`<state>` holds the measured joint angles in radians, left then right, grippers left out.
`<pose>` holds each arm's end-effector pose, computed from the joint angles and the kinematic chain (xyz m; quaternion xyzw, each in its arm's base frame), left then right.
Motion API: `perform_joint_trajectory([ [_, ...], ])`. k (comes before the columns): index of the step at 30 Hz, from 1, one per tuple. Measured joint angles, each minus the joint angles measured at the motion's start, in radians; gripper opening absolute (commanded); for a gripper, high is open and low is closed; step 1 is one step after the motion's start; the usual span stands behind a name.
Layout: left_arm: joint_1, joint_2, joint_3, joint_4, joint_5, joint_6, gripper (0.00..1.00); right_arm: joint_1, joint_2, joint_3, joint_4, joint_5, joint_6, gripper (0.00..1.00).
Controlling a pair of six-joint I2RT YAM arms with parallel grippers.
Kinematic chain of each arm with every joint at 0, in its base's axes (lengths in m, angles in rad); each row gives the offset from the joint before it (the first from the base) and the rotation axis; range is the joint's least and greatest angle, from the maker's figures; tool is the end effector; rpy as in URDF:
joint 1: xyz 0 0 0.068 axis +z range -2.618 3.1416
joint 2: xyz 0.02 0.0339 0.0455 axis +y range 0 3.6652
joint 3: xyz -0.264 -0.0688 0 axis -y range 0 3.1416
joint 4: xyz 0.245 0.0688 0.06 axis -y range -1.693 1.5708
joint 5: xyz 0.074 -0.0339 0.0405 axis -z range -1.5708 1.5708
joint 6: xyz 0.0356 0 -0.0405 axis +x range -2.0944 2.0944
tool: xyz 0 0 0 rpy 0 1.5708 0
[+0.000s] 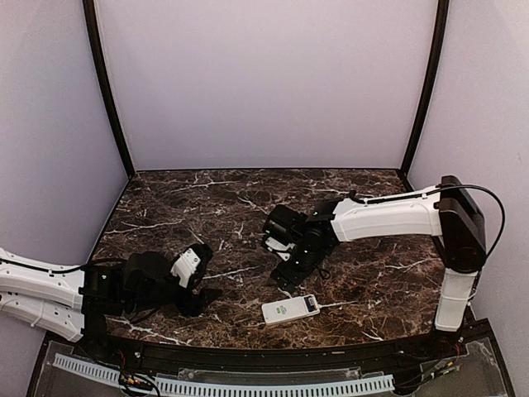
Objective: Load the batteries into the remote control
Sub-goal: Move the right arm with the battery cover to the center of the board.
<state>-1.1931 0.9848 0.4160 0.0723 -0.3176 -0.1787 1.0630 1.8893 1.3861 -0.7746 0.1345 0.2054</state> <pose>0.0869 -0.1888 0.2007 0.3413 0.7809 -0.2149 0.4770 0.1879 0.3278 0.1940 -0.4015 0.9018 0.0327 0.1567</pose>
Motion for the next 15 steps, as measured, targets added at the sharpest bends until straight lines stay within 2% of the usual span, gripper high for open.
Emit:
perform_joint_trajectory([
  [7,0.0,0.039,0.003,-0.004,0.017,0.0,0.71,-0.025,0.054,-0.033,0.04,-0.001,-0.01,0.82],
  [11,0.0,0.068,0.007,-0.011,0.029,0.001,0.72,-0.025,0.072,-0.056,0.073,-0.014,-0.008,0.71],
  [15,0.0,0.079,0.013,-0.017,0.035,0.006,0.72,-0.026,0.074,-0.06,0.095,-0.037,-0.005,0.54],
])
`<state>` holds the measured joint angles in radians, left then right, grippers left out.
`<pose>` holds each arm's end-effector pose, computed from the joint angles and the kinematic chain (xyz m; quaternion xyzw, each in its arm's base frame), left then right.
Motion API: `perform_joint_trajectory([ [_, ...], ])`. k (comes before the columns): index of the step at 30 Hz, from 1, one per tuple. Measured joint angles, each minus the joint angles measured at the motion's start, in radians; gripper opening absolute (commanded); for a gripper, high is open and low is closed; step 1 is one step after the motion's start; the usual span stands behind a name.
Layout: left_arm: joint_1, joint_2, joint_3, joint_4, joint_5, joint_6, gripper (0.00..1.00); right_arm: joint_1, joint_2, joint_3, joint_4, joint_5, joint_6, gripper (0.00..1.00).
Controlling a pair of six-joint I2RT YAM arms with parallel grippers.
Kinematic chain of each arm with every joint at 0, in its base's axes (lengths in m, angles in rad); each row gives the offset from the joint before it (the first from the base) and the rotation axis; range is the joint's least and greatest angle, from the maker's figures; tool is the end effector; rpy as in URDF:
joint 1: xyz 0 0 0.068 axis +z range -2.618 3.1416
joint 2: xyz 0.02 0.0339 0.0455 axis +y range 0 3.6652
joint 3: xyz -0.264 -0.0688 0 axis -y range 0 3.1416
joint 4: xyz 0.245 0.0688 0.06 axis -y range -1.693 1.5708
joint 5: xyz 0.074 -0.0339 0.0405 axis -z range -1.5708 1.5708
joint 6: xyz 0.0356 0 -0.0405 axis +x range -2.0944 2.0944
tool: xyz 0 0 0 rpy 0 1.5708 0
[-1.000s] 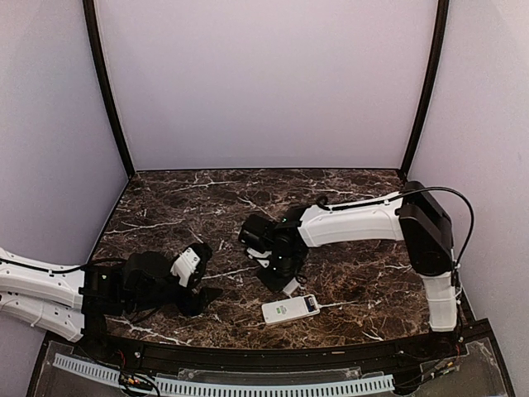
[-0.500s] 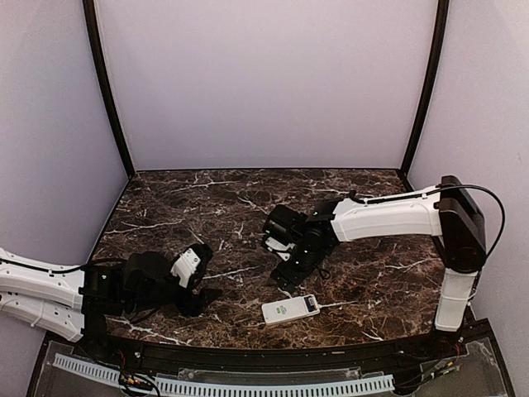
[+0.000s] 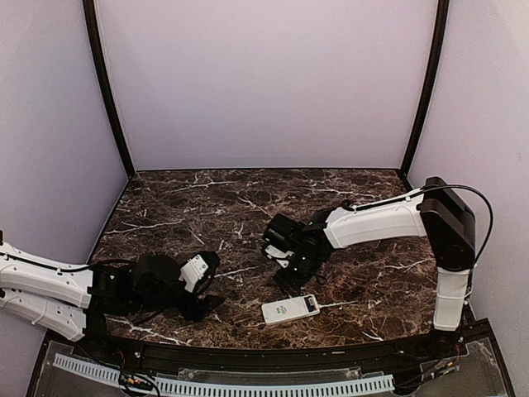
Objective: Load the batteries into the remote control
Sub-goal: Move the right arm with the battery cover to the center of the board, then pick up the battery cover at the center of the board.
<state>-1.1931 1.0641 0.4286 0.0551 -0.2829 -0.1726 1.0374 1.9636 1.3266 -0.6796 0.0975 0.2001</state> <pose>0.0886 -0.1963 0.1879 0.3670 0.7929 -0.2006 0.4432 0.1968 0.3265 0.1540 -0.3971 0.9077 0.0341 0.1312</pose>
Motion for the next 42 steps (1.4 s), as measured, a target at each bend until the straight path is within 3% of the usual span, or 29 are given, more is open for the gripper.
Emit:
perform_joint_trajectory([
  [8,0.0,0.002,0.014,-0.002,0.005,0.003,0.72,0.0,-0.013,-0.025,0.031,-0.015,-0.006,0.43],
  [19,0.0,0.026,0.021,-0.002,0.011,0.003,0.72,-0.027,-0.033,-0.044,0.014,-0.019,-0.107,0.38],
  [25,0.0,0.187,0.09,0.002,0.081,0.02,0.79,-0.052,-0.092,-0.059,0.0,-0.046,-0.236,0.38],
  [27,-0.001,0.24,0.114,0.007,0.112,0.041,0.84,-0.053,-0.136,-0.075,0.0,-0.06,-0.276,0.38],
  [28,-0.002,0.266,0.125,0.016,0.132,0.054,0.93,-0.053,-0.162,-0.084,-0.002,-0.071,-0.296,0.38],
  [30,-0.003,0.311,0.143,0.043,0.176,0.091,0.98,-0.053,-0.215,-0.101,-0.005,-0.083,-0.332,0.39],
  [35,-0.005,0.44,0.216,0.127,0.282,0.175,0.99,-0.053,-0.33,-0.166,-0.019,-0.072,-0.379,0.39],
  [42,-0.005,0.672,0.381,0.165,0.367,0.266,0.99,-0.053,-0.374,-0.172,-0.067,-0.035,-0.382,0.39],
])
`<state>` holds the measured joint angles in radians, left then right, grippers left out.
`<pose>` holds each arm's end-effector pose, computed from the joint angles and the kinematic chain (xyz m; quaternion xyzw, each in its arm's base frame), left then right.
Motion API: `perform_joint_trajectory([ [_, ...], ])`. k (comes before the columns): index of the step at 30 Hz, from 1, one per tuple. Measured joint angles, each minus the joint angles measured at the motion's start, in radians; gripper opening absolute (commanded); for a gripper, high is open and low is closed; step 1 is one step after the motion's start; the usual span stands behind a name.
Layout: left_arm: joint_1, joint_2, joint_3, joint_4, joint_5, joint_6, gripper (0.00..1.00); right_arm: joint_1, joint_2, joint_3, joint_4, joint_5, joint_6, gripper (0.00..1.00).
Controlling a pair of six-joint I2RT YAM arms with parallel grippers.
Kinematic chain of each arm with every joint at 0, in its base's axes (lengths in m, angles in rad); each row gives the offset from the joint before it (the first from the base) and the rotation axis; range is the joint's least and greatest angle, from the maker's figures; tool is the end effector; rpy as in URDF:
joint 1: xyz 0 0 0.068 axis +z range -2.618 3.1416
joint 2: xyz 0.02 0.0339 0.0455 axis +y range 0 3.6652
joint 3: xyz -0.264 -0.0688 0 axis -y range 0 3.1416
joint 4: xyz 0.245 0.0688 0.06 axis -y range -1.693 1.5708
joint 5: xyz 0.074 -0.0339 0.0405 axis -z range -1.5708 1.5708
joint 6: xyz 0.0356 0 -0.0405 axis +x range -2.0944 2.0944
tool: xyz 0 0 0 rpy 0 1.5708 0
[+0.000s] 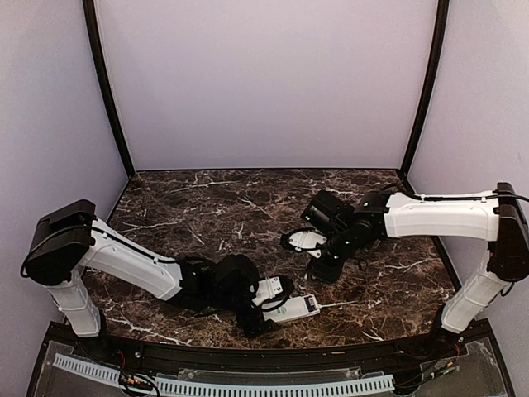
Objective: Load the batteries into the remote control
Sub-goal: Pick up the battery cover at the center of the board, then adjust the remote control without the battery cover at the center of the board.
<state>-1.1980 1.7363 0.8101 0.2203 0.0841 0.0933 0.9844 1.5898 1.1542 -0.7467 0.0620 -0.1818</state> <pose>0.1218 -0.3196 0.1431 0.5599 0.7139 -0.2522 0.3364 0.1756 0.2603 0.2271 -0.5350 0.8220 0.0474 0.1895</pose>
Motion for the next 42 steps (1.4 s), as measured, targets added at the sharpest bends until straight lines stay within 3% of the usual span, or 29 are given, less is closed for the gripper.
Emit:
perform_joint_trajectory([
  [6,0.0,0.075,0.039,0.002,0.034,0.04,0.88,0.0,-0.045,-0.001,-0.043,0.031,0.004,0.41],
  [8,0.0,0.082,0.047,0.002,0.035,0.054,0.75,0.0,-0.06,-0.001,-0.055,0.043,0.005,0.41],
  [12,0.0,0.084,0.052,-0.013,0.04,0.086,0.6,-0.001,-0.078,-0.001,-0.077,0.053,0.009,0.41],
  [23,0.005,0.037,0.052,-0.135,0.046,0.121,0.52,-0.001,-0.107,-0.011,-0.088,0.02,0.01,0.41],
  [28,0.005,-0.047,-0.005,-0.201,0.049,0.121,0.56,0.002,-0.127,-0.029,-0.089,-0.076,-0.02,0.41],
  [30,0.005,-0.065,-0.016,-0.219,0.05,0.121,0.62,0.008,-0.124,-0.032,-0.088,-0.101,-0.037,0.41],
  [34,0.005,-0.071,-0.02,-0.241,0.048,0.135,0.82,0.027,-0.107,-0.044,-0.087,-0.138,-0.072,0.41],
  [35,0.005,-0.071,-0.02,-0.248,0.044,0.142,0.94,0.031,-0.101,-0.048,-0.087,-0.145,-0.081,0.41],
  [42,0.005,-0.101,-0.02,-0.288,0.035,0.14,0.99,0.055,-0.073,-0.093,-0.058,-0.164,-0.154,0.41],
])
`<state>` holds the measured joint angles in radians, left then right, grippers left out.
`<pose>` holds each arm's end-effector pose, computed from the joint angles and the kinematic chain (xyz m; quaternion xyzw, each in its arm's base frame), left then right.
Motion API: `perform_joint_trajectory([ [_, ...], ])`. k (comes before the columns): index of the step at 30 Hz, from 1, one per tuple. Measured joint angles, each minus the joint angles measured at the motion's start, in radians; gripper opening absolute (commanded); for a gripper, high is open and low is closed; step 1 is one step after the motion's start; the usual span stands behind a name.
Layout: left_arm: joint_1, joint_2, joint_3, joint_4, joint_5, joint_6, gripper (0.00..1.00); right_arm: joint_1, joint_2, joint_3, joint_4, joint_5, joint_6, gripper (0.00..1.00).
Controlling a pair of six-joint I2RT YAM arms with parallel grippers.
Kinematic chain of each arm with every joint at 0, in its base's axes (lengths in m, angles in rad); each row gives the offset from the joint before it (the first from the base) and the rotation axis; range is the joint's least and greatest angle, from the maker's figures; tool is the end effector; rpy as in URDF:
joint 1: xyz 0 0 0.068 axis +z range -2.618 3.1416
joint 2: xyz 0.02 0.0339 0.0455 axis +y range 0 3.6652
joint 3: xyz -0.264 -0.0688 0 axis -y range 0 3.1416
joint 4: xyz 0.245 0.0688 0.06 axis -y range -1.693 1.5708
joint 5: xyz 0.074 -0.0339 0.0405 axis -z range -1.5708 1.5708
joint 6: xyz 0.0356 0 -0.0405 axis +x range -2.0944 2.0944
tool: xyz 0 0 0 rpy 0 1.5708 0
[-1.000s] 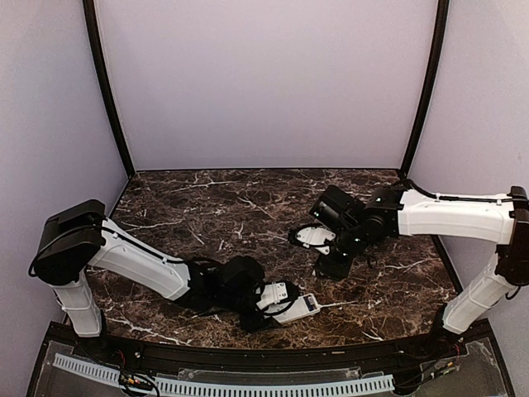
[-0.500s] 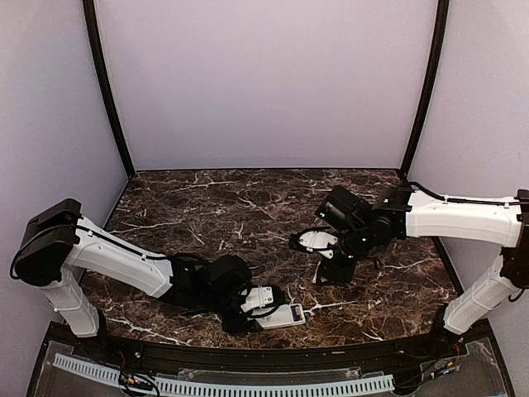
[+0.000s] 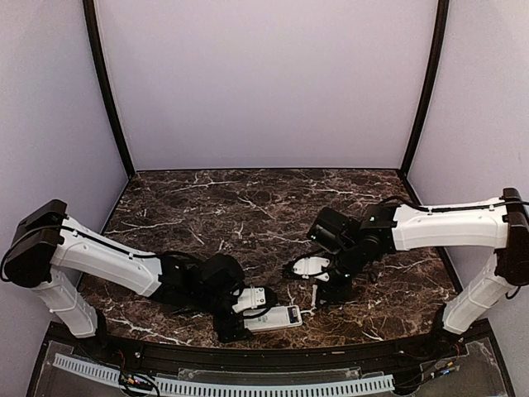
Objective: Load the batteries into the remote control
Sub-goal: Adjust the remote control without the battery cover at the center of the board, then place the battery cover on the remote control without the battery cover.
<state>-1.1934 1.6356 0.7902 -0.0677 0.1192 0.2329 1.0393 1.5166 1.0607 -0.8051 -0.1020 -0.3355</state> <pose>0.1108 -0.2910 0.1469 0.6326 0.7019 -0.1989 0.2599 0.1415 0.2479 0.2189 -0.6322 0.7577 0.1004 0.1273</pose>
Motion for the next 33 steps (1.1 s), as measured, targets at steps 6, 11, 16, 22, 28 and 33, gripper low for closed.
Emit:
perform_joint_trajectory([
  [6,-0.001,-0.317,-0.156,0.055,-0.011,-0.09,0.99,0.049,0.053,-0.035,0.029,0.002,-0.071,0.41],
  [11,-0.002,-0.553,-0.312,0.186,-0.031,-0.216,0.99,0.06,0.114,-0.036,0.063,0.016,-0.115,0.42],
  [16,-0.002,-0.66,-0.425,0.236,-0.101,-0.354,0.99,0.061,0.162,-0.027,0.1,0.031,-0.154,0.42],
  [22,-0.003,-0.667,-0.475,0.259,-0.231,-0.471,0.99,0.068,0.216,0.006,0.134,0.04,-0.185,0.42],
  [28,-0.003,-0.608,-0.475,0.261,-0.309,-0.518,0.99,0.088,0.219,0.015,0.124,0.037,-0.198,0.42],
  [33,-0.003,-0.571,-0.474,0.262,-0.323,-0.524,0.99,0.114,0.219,0.026,0.097,0.025,-0.201,0.42],
])
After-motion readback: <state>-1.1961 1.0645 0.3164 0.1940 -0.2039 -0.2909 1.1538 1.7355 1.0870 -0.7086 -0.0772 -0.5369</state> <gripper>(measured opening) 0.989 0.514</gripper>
